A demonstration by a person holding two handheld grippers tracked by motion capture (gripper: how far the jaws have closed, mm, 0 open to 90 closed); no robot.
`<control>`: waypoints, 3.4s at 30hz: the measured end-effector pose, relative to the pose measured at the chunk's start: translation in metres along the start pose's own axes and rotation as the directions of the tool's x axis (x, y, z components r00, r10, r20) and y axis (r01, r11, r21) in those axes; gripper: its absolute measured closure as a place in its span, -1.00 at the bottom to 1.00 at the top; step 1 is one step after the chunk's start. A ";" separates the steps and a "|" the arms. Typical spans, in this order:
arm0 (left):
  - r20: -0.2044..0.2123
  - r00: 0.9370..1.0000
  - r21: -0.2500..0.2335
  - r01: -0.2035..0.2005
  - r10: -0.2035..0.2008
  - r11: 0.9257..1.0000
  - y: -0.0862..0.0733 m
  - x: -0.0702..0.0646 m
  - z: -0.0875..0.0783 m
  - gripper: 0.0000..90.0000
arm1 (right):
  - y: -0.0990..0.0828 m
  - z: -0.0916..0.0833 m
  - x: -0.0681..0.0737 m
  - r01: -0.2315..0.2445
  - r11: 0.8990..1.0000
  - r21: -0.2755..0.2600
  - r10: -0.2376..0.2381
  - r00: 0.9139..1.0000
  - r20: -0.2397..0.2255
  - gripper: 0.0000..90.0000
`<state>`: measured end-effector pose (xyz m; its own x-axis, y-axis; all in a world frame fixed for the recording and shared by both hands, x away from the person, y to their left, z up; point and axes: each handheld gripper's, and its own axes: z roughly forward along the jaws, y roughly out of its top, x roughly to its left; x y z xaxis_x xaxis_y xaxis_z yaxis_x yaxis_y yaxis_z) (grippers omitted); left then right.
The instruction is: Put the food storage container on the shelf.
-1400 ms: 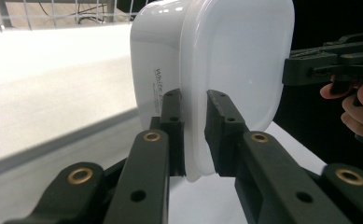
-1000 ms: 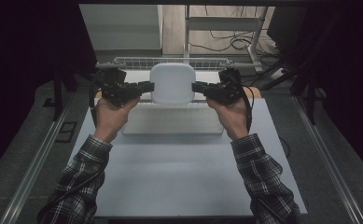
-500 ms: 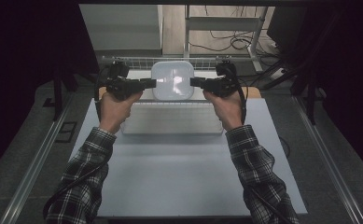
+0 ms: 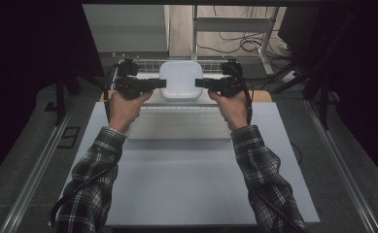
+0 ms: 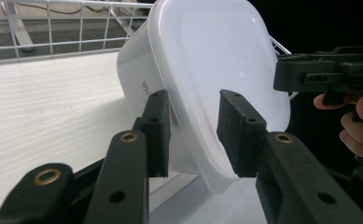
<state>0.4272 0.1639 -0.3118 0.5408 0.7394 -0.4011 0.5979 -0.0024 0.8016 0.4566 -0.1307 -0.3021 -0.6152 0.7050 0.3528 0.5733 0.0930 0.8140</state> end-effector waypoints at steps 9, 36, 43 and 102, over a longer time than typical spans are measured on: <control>-0.027 1.000 0.018 0.007 -0.007 1.000 0.008 0.005 0.007 0.31 | 0.002 0.007 0.003 0.019 1.000 0.016 -0.019 0.999 0.027 0.20; -0.007 0.983 -0.055 -0.184 0.184 0.981 -0.001 -0.003 0.011 -0.91 | -0.007 0.013 0.009 0.219 0.976 -0.002 -0.218 0.972 0.088 -0.99; -0.015 0.968 -0.052 -0.252 0.251 0.966 -0.010 -0.009 0.007 -0.93 | -0.014 0.005 0.011 0.247 0.969 0.003 -0.247 0.967 0.067 -1.00; 0.067 0.949 0.014 -0.309 0.308 0.951 -0.115 -0.023 -0.016 -0.95 | -0.092 -0.031 0.023 0.392 0.919 0.032 -0.392 0.920 -0.003 -1.00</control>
<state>0.3363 0.1577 -0.3877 0.7368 0.6560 -0.1638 0.4097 -0.2405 0.8800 0.3727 -0.1442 -0.3547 -0.7924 0.6099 0.0070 0.3034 0.3842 0.8720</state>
